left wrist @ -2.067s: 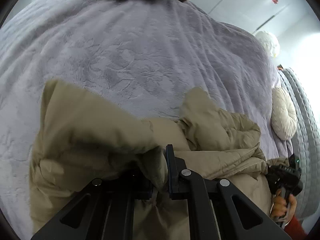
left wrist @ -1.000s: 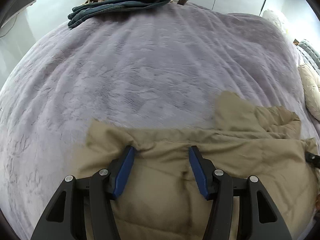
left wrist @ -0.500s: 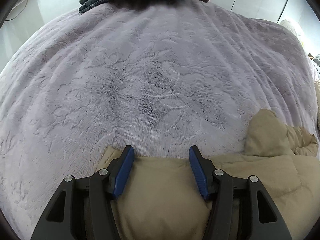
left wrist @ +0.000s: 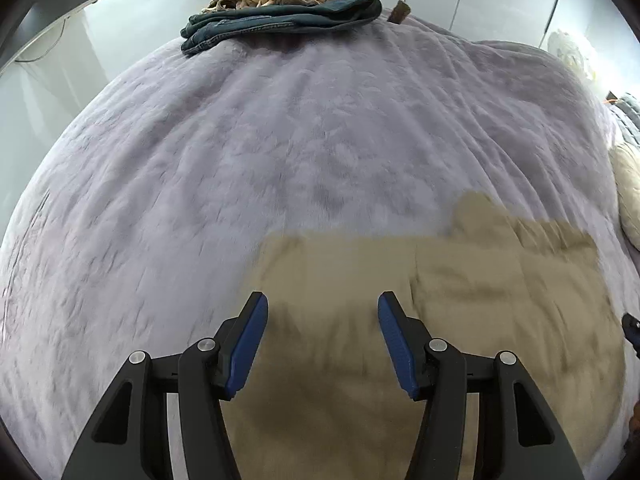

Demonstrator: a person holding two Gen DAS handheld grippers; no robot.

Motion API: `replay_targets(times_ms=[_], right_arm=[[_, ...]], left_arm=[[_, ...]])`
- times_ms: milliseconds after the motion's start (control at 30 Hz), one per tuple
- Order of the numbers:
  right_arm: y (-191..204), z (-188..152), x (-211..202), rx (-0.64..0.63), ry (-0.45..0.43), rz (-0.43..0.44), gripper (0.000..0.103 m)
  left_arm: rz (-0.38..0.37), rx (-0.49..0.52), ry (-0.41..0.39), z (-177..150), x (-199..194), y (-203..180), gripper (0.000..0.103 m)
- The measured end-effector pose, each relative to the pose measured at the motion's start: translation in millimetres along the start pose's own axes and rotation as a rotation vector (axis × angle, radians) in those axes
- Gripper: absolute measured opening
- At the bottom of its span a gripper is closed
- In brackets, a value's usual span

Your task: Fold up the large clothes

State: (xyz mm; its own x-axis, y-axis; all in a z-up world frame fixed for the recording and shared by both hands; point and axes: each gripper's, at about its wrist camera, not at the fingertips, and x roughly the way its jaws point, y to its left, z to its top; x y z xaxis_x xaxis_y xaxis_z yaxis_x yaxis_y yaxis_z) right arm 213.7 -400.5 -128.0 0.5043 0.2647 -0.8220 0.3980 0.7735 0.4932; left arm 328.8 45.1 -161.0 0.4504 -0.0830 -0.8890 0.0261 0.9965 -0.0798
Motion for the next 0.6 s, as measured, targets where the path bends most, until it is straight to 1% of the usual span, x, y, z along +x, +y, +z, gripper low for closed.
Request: replay_targets(times_ms=[100, 200, 267, 367, 433, 567, 600], right_arm=[[-1, -17, -16, 0.017, 0.008, 0.022, 0.037], [-5, -34, -31, 0.031, 0.01, 0.044, 0.042], [-12, -53, -42, 0.046, 0.019, 0.071, 0.043], [-16, -77, -53, 0.04, 0.036, 0.068, 0.044], [-20, -92, -60, 0.044, 0.046, 0.057, 0.046], [-32, -118, -69, 0.099, 0.072, 0.084, 0.052], [-36, -124, -71, 0.119, 0.077, 0.098, 0.054]], left_arm=[[-0.012, -0.008, 0.011, -22, -18, 2, 0.059], [-0.019, -0.009, 0.024, -44, -33, 2, 0.059], [-0.013, 0.006, 0.033, -59, -41, 2, 0.059], [-0.019, 0.024, 0.05, -81, -50, 2, 0.059], [-0.045, 0.003, 0.086, -96, -53, 4, 0.059], [-0.062, -0.042, 0.122, -116, -55, 10, 0.059], [-0.062, -0.057, 0.129, -123, -57, 11, 0.068]])
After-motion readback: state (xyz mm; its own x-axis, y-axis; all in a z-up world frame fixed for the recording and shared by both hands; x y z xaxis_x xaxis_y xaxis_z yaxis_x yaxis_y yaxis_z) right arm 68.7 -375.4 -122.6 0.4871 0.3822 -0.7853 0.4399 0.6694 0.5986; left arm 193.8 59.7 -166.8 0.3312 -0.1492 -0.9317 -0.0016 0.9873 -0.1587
